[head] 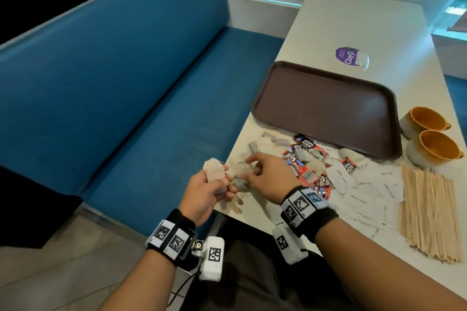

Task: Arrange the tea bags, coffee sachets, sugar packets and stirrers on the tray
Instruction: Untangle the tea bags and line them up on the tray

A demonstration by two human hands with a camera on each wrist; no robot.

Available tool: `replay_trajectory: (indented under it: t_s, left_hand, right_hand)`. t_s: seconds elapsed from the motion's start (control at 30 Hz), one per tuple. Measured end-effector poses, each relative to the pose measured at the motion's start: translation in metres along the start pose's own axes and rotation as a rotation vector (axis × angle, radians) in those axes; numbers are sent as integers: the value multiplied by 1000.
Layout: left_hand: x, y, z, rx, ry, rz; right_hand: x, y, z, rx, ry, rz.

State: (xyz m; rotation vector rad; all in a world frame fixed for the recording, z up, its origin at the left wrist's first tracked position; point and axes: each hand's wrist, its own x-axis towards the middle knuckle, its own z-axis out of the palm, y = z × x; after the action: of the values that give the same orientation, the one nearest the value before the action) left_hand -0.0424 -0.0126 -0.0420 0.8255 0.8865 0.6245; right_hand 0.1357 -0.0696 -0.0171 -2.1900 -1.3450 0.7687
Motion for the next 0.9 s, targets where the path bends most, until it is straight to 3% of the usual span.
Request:
replay_trajectory:
  t_s: [0.13, 0.27, 0.4, 0.53, 0.63, 0.8, 0.9]
  left_hand:
    - [5, 1, -3, -28, 38, -7]
    - [3, -6, 1, 70, 29, 20]
    - [1, -14, 2, 191, 28, 59]
    - [0, -14, 10, 65, -8, 32]
    - [0, -15, 19, -39, -40, 6]
    - [-2, -12, 32, -80, -123, -78]
    - [0, -13, 28, -19, -236, -124]
  right_hand:
    - [3, -5, 5, -226, -12, -8]
    - [1, -2, 1, -149, 33, 2]
    - [-8, 6, -16, 284, 62, 98]
    - [-24, 3, -43, 610, 71, 135]
    - [-28, -1, -51, 720, -8, 108]
    - [-28, -3, -43, 601, -277, 6]
    - [-24, -6, -29, 419, -257, -53]
